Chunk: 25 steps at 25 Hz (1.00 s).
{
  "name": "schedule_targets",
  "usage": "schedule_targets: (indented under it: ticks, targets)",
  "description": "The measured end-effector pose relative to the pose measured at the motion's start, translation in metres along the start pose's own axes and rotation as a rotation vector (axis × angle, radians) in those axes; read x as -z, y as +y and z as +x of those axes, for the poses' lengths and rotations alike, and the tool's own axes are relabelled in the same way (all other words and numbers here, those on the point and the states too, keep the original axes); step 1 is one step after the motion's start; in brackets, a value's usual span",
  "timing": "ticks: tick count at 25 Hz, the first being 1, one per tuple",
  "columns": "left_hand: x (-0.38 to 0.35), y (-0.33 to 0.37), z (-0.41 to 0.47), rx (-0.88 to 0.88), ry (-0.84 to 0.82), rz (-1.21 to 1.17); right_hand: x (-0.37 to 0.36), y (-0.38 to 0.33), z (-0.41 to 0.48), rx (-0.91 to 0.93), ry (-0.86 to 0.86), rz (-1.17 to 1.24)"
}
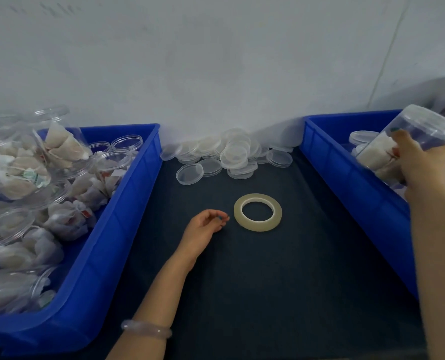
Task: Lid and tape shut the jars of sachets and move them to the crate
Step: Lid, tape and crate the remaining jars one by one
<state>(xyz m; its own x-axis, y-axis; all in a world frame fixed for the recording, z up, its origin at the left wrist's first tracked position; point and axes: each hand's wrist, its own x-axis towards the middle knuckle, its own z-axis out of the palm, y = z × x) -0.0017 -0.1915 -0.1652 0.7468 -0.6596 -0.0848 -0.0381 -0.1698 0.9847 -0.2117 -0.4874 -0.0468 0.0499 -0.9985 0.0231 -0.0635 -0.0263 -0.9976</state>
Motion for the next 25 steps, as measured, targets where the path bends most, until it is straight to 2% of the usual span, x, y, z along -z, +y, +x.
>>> schedule_targets:
  ticks: [5,13,16,20,25]
  targets:
    - [0.0,-0.002,0.0,-0.005,-0.002,0.008,0.009,0.001,0.015,-0.065,0.062,-0.232]
    - [0.001,-0.005,-0.002,0.01,-0.002,0.087,0.018,0.005,0.021,0.095,0.134,-0.63]
    - [0.002,-0.005,-0.005,0.006,0.009,0.112,0.017,0.01,0.005,0.069,0.057,-0.756]
    - [0.002,-0.004,-0.007,0.009,0.014,0.128,0.019,0.015,-0.005,0.156,0.014,-0.865]
    - [0.002,-0.002,-0.008,0.005,0.005,0.152,0.014,0.017,-0.013,0.212,-0.046,-1.146]
